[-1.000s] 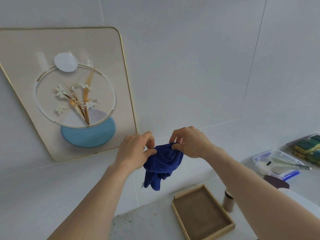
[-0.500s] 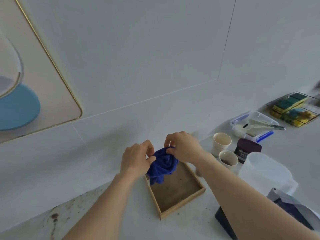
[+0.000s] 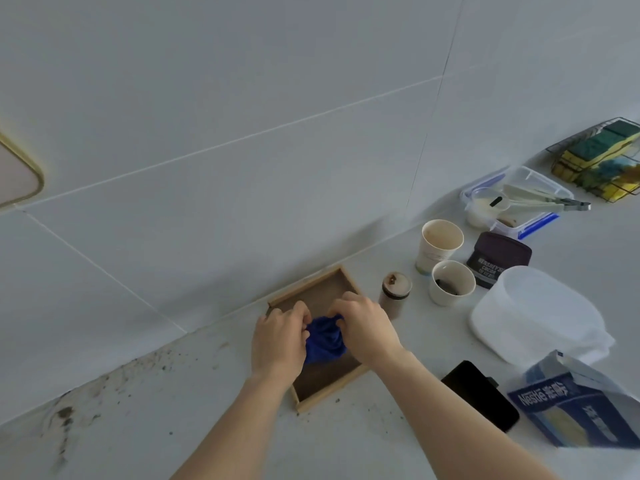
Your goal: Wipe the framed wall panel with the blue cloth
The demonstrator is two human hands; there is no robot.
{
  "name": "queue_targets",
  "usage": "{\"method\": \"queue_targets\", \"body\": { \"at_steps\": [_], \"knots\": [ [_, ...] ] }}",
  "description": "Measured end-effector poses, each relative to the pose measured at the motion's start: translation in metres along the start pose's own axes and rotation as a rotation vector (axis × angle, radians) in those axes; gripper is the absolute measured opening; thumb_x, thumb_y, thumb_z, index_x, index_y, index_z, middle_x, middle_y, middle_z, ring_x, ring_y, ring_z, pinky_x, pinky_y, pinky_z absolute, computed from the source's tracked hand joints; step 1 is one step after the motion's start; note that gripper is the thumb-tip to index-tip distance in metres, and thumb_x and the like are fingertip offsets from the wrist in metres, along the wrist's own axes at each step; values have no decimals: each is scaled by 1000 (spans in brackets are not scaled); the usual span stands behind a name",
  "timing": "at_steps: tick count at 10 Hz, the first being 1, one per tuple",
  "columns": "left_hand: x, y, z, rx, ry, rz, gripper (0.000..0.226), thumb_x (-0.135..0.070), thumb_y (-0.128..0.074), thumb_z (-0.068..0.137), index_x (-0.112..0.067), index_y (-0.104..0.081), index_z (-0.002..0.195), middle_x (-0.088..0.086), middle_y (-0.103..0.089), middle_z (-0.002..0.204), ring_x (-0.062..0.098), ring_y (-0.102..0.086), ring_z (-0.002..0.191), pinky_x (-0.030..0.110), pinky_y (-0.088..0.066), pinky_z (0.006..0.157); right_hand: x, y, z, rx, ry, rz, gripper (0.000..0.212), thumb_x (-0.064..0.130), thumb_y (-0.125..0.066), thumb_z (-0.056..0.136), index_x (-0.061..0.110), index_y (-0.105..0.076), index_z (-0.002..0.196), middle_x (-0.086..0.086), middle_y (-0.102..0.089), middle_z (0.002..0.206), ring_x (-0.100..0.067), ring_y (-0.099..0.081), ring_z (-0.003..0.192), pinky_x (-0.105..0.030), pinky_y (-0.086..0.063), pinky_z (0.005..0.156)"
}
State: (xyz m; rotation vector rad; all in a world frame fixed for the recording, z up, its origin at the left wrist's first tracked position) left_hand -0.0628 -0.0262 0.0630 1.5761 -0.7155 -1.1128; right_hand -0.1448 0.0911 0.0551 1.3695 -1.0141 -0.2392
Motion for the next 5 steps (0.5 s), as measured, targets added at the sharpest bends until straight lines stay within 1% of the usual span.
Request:
{"method": "queue_targets", "body": {
  "at_steps": [1,2,3,4,5],
  "knots": [
    [5,-25,-5,97,2,54,28,-24,-61,98,-28,-54,125,-9,-71,118,17,-59,109,34,-44,101,-9,-27,-8,66,8,-25,38,0,-63,95,19,-69,128,-5,-65,117,-27,-63,105,-37,-54,84],
    [15,-52,-13,281,-18,96,54,-34,-63,97,-30,-39,145,-7,-57,142,21,-50,129,37,-38,111,-17,-51,-19,194,-9,-80,31,15,-61,101,21,-65,132,-6,-62,124,-28,-58,118,-39,-55,91],
    [24,-64,-23,402,-44,102,74,-46,-58,96,-33,-20,158,-5,-39,160,23,-36,145,40,-28,121,-27,-71,-32,379,-69,-141,51,37,-60,103,23,-48,150,-13,-44,158,-36,-29,154,-52,-39,122],
    [36,-67,-33,485,-49,160,84,-61,-49,96,-39,-1,161,0,-6,173,29,-5,159,47,-7,130,-31,-78,-43,447,-96,-178,77,61,-50,101,30,-19,164,-14,-6,176,-34,8,163,-56,-4,132],
    [45,-59,-40,540,-17,187,90,-75,-38,92,-42,12,159,3,21,172,34,20,158,53,11,128,-28,-73,-48,439,-155,-192,92,83,-38,91,35,-9,165,-10,10,176,-33,21,161,-58,8,131]
  ]
}}
Point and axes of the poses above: each hand's wrist, its own z-axis towards the middle knuckle, its own y-axis out of the back of the hand, x = y × z, the point moved 7 cm from there along z, towards the middle knuckle
